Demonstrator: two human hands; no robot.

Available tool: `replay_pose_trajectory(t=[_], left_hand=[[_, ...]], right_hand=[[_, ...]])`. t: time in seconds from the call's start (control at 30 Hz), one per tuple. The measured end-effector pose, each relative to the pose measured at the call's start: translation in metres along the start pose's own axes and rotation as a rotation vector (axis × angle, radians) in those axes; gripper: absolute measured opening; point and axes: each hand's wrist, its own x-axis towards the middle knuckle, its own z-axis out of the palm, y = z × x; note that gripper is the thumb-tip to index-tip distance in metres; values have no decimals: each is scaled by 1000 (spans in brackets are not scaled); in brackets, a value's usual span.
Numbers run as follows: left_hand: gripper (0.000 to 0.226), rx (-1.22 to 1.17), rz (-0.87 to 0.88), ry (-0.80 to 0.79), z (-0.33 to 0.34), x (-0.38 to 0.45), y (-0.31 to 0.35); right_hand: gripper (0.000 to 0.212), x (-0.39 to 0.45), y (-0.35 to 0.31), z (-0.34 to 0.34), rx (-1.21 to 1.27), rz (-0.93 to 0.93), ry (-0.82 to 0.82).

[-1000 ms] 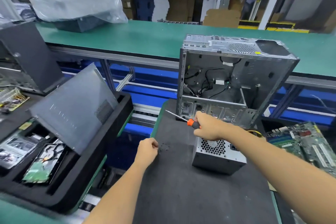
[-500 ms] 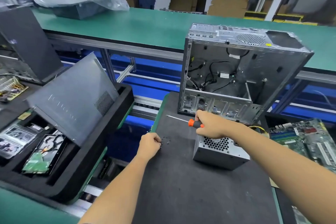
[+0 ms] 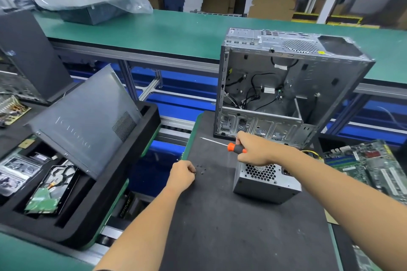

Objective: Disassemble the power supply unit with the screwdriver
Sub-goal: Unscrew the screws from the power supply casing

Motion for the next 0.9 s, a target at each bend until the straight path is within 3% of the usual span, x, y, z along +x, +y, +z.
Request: replay_pose_trajectory(t=[0.43, 0.67, 0.77, 0.9], left_hand=[[21, -35, 150, 74, -1, -5, 41], [21, -149, 330, -23, 29, -8, 118], [34, -114, 293, -105, 40, -8, 141], [42, -164, 97, -195, 44, -4, 150]], right_hand=[[13, -11, 7, -11, -58, 33, 76], [15, -42, 49, -33, -176, 245, 209], [8, -59, 71, -33, -68, 386, 223], [19, -76, 95, -26, 152, 499, 232]])
